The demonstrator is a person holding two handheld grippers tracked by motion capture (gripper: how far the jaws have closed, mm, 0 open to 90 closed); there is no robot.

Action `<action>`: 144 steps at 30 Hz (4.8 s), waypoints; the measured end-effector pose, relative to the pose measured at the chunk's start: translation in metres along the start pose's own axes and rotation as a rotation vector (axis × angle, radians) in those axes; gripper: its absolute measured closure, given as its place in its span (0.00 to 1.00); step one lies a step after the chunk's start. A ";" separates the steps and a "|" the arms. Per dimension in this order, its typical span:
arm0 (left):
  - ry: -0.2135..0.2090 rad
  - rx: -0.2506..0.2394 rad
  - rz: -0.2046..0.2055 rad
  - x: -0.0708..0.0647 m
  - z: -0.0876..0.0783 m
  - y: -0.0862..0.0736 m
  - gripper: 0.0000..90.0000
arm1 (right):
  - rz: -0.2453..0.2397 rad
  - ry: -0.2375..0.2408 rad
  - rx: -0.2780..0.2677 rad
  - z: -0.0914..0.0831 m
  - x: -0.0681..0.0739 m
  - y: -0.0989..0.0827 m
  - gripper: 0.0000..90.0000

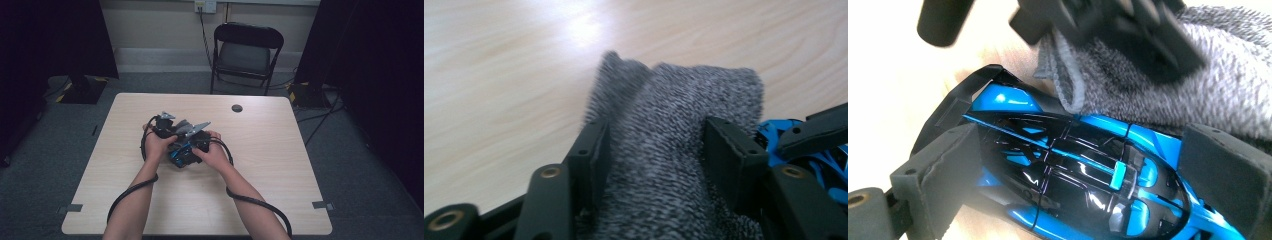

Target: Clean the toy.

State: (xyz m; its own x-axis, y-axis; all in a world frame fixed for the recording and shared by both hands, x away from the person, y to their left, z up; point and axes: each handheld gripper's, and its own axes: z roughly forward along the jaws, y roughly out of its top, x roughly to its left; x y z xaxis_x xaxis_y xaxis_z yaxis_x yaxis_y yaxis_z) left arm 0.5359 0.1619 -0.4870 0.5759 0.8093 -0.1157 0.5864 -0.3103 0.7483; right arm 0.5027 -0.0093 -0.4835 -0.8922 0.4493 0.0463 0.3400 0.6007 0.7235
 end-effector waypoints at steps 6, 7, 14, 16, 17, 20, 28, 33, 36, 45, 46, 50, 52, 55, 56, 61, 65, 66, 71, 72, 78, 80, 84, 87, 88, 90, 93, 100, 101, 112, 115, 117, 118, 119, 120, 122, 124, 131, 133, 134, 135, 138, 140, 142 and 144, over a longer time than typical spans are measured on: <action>-0.003 0.017 0.049 -0.009 0.009 -0.001 0.64 | 0.002 0.000 -0.007 0.000 0.000 -0.001 0.03; -0.010 0.032 0.060 -0.009 0.008 0.000 0.68 | 0.002 -0.001 -0.007 0.000 0.000 -0.001 0.03; -0.026 0.072 0.122 -0.013 0.004 0.002 0.79 | 0.003 -0.001 -0.014 0.000 0.000 -0.002 0.03; -0.030 0.078 0.123 -0.014 0.002 0.002 0.79 | 0.002 0.000 -0.014 0.000 0.000 -0.002 0.03; -0.034 0.083 0.132 -0.013 0.002 0.001 0.79 | 0.002 0.000 -0.015 0.000 0.000 -0.002 0.03; -0.040 0.080 0.139 -0.012 -0.001 0.000 0.79 | 0.002 0.001 -0.010 0.000 0.000 -0.001 0.03; -0.058 0.097 0.143 -0.007 -0.010 -0.005 0.80 | 0.002 0.001 -0.011 0.000 0.000 -0.001 0.03; -0.071 0.097 0.135 -0.003 -0.017 -0.010 0.80 | 0.002 0.001 -0.010 0.000 0.000 -0.001 0.03; -0.081 0.088 0.116 -0.003 -0.020 -0.013 0.80 | 0.003 0.001 -0.009 0.000 0.000 -0.001 0.03; -0.084 0.120 0.123 0.004 -0.034 -0.020 0.81 | 0.003 0.000 -0.009 0.000 0.000 -0.001 0.03; -0.082 0.120 0.123 0.005 -0.036 -0.022 0.81 | 0.002 0.000 -0.009 0.000 0.000 -0.001 0.03; -0.084 0.123 0.116 0.007 -0.041 -0.025 0.81 | 0.003 0.000 -0.010 0.000 0.000 -0.001 0.03; -0.081 0.123 0.115 0.007 -0.044 -0.026 0.81 | 0.002 0.000 -0.009 0.000 0.000 -0.001 0.03; -0.080 0.118 0.113 0.008 -0.046 -0.029 0.81 | 0.002 0.001 -0.009 0.000 0.000 -0.001 0.03; -0.082 0.121 0.109 0.008 -0.048 -0.030 0.81 | 0.001 0.001 -0.009 0.000 0.000 -0.001 0.03; -0.079 0.115 0.091 0.009 -0.052 -0.033 0.81 | 0.003 0.001 -0.011 0.000 0.000 -0.002 0.03; -0.080 0.104 0.068 0.011 -0.056 -0.036 0.81 | 0.003 0.001 -0.015 0.000 -0.001 -0.002 0.03; -0.077 0.105 0.062 0.012 -0.057 -0.037 0.81 | 0.003 0.001 -0.014 0.000 -0.001 -0.002 0.03; -0.065 0.117 0.049 0.019 -0.067 -0.044 0.81 | 0.001 -0.002 -0.016 -0.001 -0.002 -0.002 0.03; -0.065 0.117 0.047 0.019 -0.069 -0.045 0.81 | 0.001 -0.002 -0.016 -0.001 -0.002 -0.002 0.03; -0.056 0.115 0.048 0.021 -0.080 -0.050 0.81 | -0.001 -0.003 -0.014 0.000 -0.002 -0.002 0.03; -0.055 0.105 0.040 0.023 -0.084 -0.050 0.81 | 0.000 -0.004 -0.015 -0.001 -0.001 -0.002 0.03; -0.042 0.072 0.028 0.026 -0.090 -0.045 0.80 | 0.000 -0.004 -0.019 -0.001 -0.001 -0.003 0.03; -0.024 0.048 0.028 0.030 -0.090 -0.039 0.80 | 0.000 -0.003 -0.016 -0.001 -0.001 -0.002 0.03; -0.023 0.045 0.025 0.031 -0.089 -0.036 0.80 | 0.001 -0.003 -0.017 -0.001 -0.001 -0.002 0.03; -0.017 0.047 0.031 0.032 -0.085 -0.031 0.80 | 0.001 -0.003 -0.017 -0.001 -0.001 -0.002 0.03; -0.016 0.048 0.038 0.031 -0.075 -0.024 0.79 | 0.001 -0.003 -0.016 -0.001 -0.001 -0.002 0.03; -0.009 0.055 0.041 0.024 -0.051 -0.010 0.79 | 0.002 -0.002 -0.020 -0.001 -0.001 -0.003 0.03; -0.007 0.062 0.050 0.022 -0.047 -0.009 0.79 | 0.002 -0.002 -0.022 0.000 -0.001 -0.003 0.03; 0.028 0.110 0.124 0.002 -0.012 0.006 0.77 | 0.003 -0.004 -0.031 -0.001 -0.001 -0.004 0.03; -0.006 0.098 0.095 -0.004 -0.005 0.006 0.73 | 0.003 -0.003 -0.029 0.000 -0.001 -0.004 0.03; 0.003 0.098 0.119 -0.007 -0.002 0.006 0.69 | 0.002 -0.004 -0.027 0.000 -0.001 -0.004 0.03; 0.011 0.085 0.105 -0.008 -0.001 0.007 0.66 | 0.003 -0.004 -0.027 0.000 -0.001 -0.004 0.03; 0.018 0.074 0.094 -0.007 0.000 0.007 0.64 | 0.002 -0.004 -0.029 0.000 -0.001 -0.004 0.03; 0.022 0.077 0.086 -0.007 0.000 0.007 0.63 | 0.003 -0.004 -0.030 0.000 -0.001 -0.004 0.03; 0.030 0.053 0.042 -0.007 0.002 0.007 0.60 | 0.004 -0.005 -0.031 0.000 0.000 -0.004 0.03; 0.043 0.046 0.030 -0.006 0.002 0.007 0.57 | 0.002 -0.004 -0.030 0.000 0.000 -0.004 0.03; 0.023 0.045 0.004 -0.005 0.008 0.005 0.62 | 0.004 -0.004 -0.029 0.000 -0.001 -0.004 0.03; -0.005 0.043 -0.004 -0.006 0.008 0.004 0.70 | 0.004 -0.004 -0.028 0.000 0.000 -0.004 0.03; -0.016 0.045 -0.003 -0.007 0.008 0.004 0.72 | 0.005 -0.004 -0.029 0.000 0.000 -0.004 0.03; -0.024 0.056 0.010 -0.008 0.008 0.005 0.75 | 0.004 -0.004 -0.029 0.000 -0.001 -0.004 0.03; -0.033 0.071 0.057 -0.014 0.009 0.007 0.79 | 0.003 -0.005 -0.029 0.000 -0.001 -0.004 0.03; -0.036 0.081 0.072 -0.016 0.009 0.007 0.80 | 0.005 -0.003 -0.030 0.000 -0.001 -0.004 0.03; -0.043 0.084 0.071 -0.015 0.008 0.007 0.81 | 0.005 -0.005 -0.029 0.000 -0.001 -0.004 0.03; -0.043 0.091 0.078 -0.016 0.006 0.007 0.81 | 0.007 -0.005 -0.030 0.000 -0.001 -0.004 0.03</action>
State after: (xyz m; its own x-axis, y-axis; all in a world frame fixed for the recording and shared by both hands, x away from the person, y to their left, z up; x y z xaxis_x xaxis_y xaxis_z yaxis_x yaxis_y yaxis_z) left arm 0.5344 0.1438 -0.4839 0.6448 0.7592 -0.0886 0.5866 -0.4172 0.6941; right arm 0.5021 -0.0122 -0.4861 -0.8884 0.4566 0.0482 0.3371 0.5773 0.7437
